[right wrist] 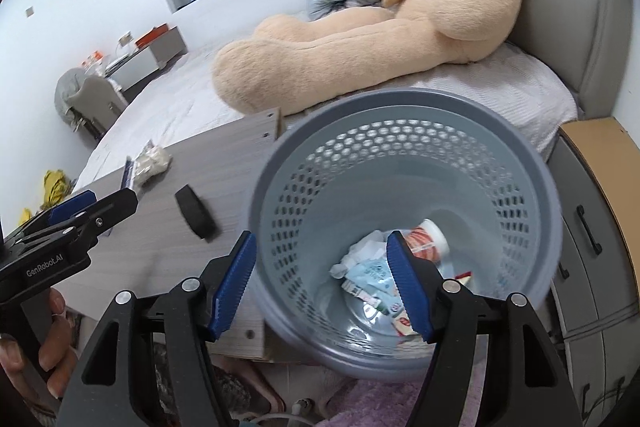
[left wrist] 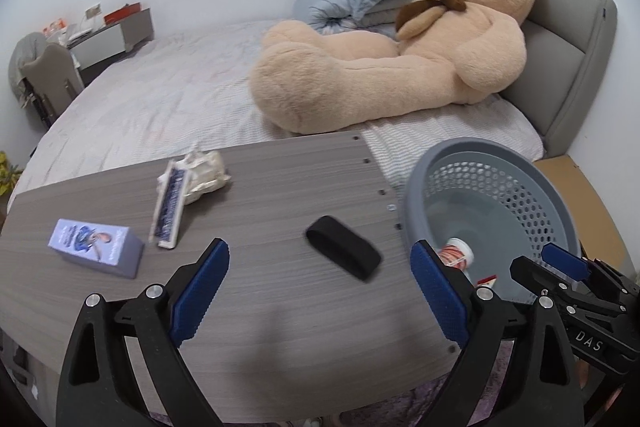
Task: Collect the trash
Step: 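Move both tools back to the table toward the black elastic band, then grasp the black elastic band with the right gripper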
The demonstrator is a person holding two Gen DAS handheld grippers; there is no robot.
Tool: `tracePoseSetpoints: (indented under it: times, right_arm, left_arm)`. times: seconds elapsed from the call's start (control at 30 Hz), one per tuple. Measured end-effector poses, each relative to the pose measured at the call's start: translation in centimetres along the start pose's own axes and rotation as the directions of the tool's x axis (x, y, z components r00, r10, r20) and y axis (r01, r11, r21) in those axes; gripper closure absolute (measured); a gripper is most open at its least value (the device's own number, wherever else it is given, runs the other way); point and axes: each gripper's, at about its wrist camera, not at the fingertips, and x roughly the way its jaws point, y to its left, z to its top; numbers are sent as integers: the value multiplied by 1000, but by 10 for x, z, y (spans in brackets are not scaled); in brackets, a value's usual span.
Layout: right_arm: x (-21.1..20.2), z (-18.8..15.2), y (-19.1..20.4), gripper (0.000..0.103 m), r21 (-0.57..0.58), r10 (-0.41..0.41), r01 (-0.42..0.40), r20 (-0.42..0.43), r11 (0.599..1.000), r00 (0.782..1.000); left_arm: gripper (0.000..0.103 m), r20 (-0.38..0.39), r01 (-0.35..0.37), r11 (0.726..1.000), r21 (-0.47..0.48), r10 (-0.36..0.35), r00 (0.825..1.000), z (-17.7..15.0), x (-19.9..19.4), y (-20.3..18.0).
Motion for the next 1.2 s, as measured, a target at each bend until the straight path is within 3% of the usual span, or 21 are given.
tracePoseSetpoints:
  times: [0.47,0.97,1.03,1.2]
  right_arm:
    - [48,14,86,38,-206,95,-108,-73,972,993]
    - [107,16,117,40,-278,24,-60,-129,959,991]
    - [110,18,119,43,-281,15,-51,-129,958,992]
    - [116,20,121,60,-284,9,-49,-139,957,990]
  left_arm:
    - [13,-8,-144,978,-148,145,989,-16,-5,89]
    - [13,-34,-161,964,-211,158,987,-33,0,126]
    - [13,-35,-159,964,-213,155,987,-33,1,127]
    - [13,-38,-154,965,-211,149,988,-33,4,126]
